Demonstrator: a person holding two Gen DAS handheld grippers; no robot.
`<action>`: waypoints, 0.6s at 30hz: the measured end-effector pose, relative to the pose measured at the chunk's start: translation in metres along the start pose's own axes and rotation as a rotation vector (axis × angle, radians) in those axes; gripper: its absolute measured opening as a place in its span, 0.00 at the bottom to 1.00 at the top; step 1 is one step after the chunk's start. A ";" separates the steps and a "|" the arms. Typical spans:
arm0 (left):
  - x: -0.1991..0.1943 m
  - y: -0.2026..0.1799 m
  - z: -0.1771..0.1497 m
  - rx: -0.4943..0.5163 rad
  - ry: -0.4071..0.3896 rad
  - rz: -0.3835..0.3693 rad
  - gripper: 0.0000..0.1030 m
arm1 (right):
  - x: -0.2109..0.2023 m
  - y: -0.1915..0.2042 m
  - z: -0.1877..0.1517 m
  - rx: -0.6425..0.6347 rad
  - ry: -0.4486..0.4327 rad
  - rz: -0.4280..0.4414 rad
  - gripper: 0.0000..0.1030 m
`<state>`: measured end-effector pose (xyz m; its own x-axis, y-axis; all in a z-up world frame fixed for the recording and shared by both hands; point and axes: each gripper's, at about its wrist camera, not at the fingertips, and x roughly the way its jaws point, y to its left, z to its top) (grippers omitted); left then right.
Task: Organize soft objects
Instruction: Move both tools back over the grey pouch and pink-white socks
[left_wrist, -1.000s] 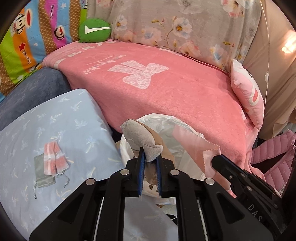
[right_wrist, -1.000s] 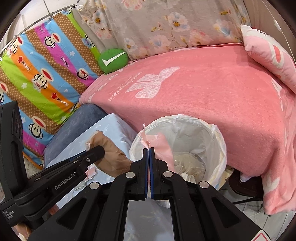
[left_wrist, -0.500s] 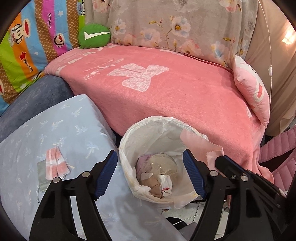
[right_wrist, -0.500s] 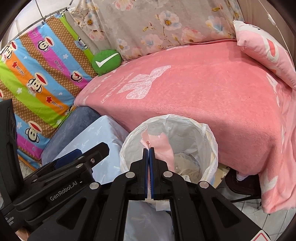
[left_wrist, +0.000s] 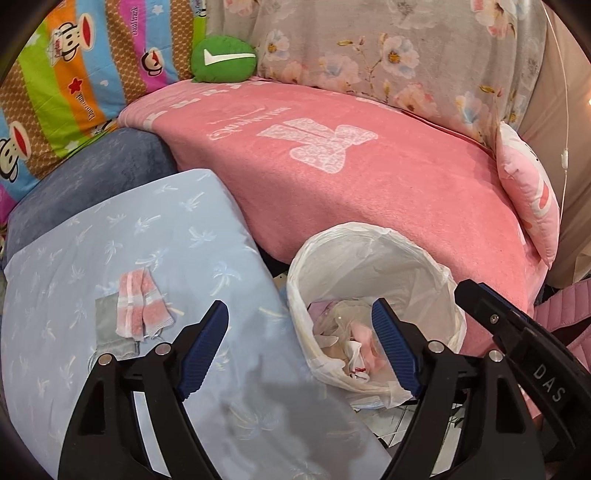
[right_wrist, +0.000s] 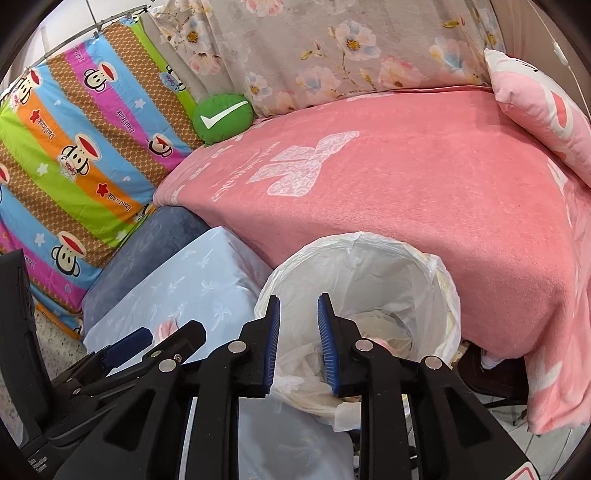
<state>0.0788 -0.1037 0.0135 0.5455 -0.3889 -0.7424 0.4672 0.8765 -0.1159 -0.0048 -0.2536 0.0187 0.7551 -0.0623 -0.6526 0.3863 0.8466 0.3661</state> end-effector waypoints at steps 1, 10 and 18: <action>0.000 0.003 -0.001 -0.009 0.001 0.002 0.74 | 0.001 0.002 -0.001 -0.005 0.003 0.002 0.23; -0.001 0.023 -0.007 -0.053 0.009 0.016 0.75 | 0.007 0.022 -0.007 -0.046 0.024 0.013 0.29; -0.001 0.050 -0.013 -0.112 0.026 0.038 0.75 | 0.014 0.040 -0.015 -0.084 0.050 0.018 0.34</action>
<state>0.0926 -0.0556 0.0004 0.5424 -0.3481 -0.7646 0.3651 0.9174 -0.1587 0.0134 -0.2130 0.0144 0.7335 -0.0215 -0.6794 0.3250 0.8890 0.3227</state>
